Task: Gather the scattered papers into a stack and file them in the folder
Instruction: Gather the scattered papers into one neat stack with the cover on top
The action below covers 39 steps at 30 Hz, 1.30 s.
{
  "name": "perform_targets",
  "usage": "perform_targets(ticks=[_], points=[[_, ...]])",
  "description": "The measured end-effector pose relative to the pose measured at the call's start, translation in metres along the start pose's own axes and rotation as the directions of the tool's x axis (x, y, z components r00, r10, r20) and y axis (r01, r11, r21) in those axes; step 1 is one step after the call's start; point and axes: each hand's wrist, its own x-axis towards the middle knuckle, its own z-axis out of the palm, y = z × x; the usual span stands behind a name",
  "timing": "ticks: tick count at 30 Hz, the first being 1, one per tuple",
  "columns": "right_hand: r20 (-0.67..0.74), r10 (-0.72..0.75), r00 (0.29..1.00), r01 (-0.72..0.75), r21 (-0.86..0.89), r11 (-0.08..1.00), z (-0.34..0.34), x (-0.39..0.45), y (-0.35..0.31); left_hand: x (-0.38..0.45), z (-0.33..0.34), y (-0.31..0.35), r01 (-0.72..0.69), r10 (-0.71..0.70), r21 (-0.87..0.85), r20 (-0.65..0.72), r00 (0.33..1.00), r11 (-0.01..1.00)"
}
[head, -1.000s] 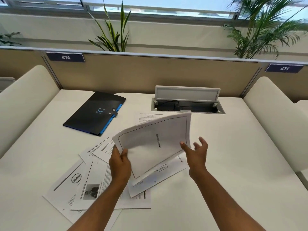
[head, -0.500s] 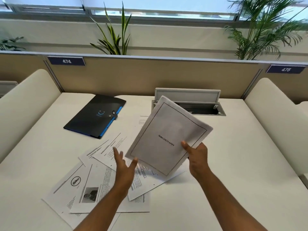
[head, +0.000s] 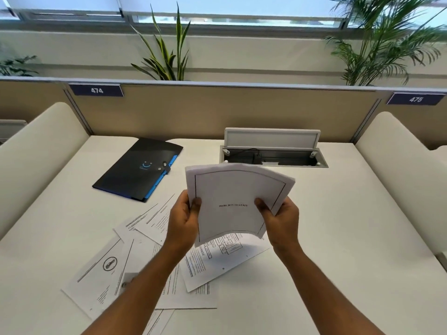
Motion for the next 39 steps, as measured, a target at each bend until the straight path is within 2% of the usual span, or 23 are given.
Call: perform_targets(ticks=[2,5,8,14,16,19,22,25,29,33,39], points=[[0.03,0.075,0.997,-0.073,-0.064,0.995,-0.002,-0.012,0.018,-0.013,0.003,-0.024,0.074,-0.074,0.001,-0.016,0.997,0.997],[0.115,0.237,0.965,-0.202,-0.259,0.945,-0.008,-0.034,0.055,-0.038,0.007,-0.061,0.189,-0.186,0.081,-0.044,0.982,0.979],[0.077,0.327,0.942,-0.283,-0.342,0.896,-0.014,-0.041,0.075,-0.047,0.015,-0.077,0.207,-0.201,0.168,-0.053,0.978,0.964],[0.034,0.331,0.943,-0.308,-0.282,0.909,-0.036,-0.01,0.077,-0.021,0.016,-0.076,0.22,-0.226,0.286,-0.012,0.974,0.933],[0.016,0.396,0.918,-0.373,-0.3,0.878,-0.048,-0.001,0.082,-0.017,0.008,-0.085,0.242,-0.22,0.363,-0.102,0.97,0.9],[-0.021,0.484,0.875,-0.467,-0.3,0.832,-0.065,0.007,0.091,-0.017,-0.007,-0.104,0.344,-0.243,0.518,-0.254,0.936,0.783],[-0.061,0.57,0.82,-0.569,-0.201,0.797,-0.069,0.012,0.097,-0.019,-0.021,-0.12,0.429,-0.321,0.608,-0.285,0.903,0.668],[-0.067,0.643,0.763,-0.647,-0.093,0.757,-0.061,0.019,0.098,-0.019,-0.031,-0.131,0.384,-0.346,0.719,-0.21,0.914,0.579],[-0.086,0.69,0.719,-0.694,-0.033,0.719,-0.041,0.034,0.103,-0.004,-0.035,-0.131,0.302,-0.362,0.782,-0.106,0.926,0.545],[-0.094,0.689,0.718,-0.696,-0.086,0.713,-0.012,0.055,0.107,0.019,-0.042,-0.129,0.239,-0.37,0.82,-0.036,0.928,0.519],[-0.07,0.668,0.741,-0.658,-0.277,0.7,0.031,0.092,0.114,0.054,-0.054,-0.138,0.18,-0.408,0.84,0.053,0.912,0.511]])
